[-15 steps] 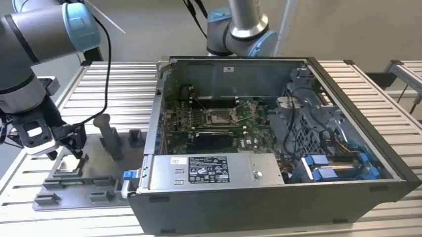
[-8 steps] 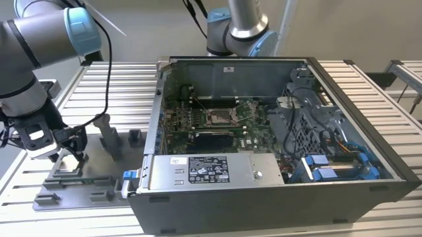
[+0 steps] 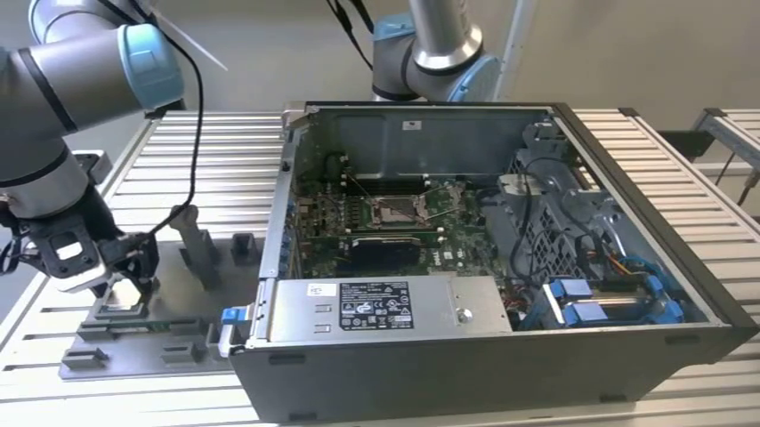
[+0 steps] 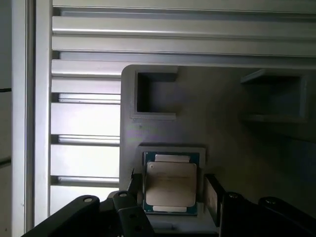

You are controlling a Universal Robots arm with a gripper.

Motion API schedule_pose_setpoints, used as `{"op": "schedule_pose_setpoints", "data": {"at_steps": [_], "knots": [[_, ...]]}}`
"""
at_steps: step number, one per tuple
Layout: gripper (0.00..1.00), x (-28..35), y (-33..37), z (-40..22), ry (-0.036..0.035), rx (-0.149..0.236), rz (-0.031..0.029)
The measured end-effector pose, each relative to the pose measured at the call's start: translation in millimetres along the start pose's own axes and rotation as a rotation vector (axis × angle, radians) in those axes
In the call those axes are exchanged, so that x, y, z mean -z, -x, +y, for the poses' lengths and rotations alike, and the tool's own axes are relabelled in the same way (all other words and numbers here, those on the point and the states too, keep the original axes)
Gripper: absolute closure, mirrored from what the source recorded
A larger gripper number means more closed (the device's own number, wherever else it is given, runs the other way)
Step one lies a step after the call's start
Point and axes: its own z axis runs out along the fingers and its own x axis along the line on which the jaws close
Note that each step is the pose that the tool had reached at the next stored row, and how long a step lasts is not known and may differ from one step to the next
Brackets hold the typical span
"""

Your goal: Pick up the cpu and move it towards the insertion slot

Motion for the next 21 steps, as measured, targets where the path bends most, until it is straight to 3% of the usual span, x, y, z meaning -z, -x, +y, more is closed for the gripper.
{"op": "schedule_pose_setpoints", "data": {"at_steps": [8,21], "knots": [[0.0,-6.0,-0.9,-0.2,0.0001,0.0,-0.0003],[0.0,-9.2,-2.3,-0.2,0.0001,0.0,-0.0014]]}}
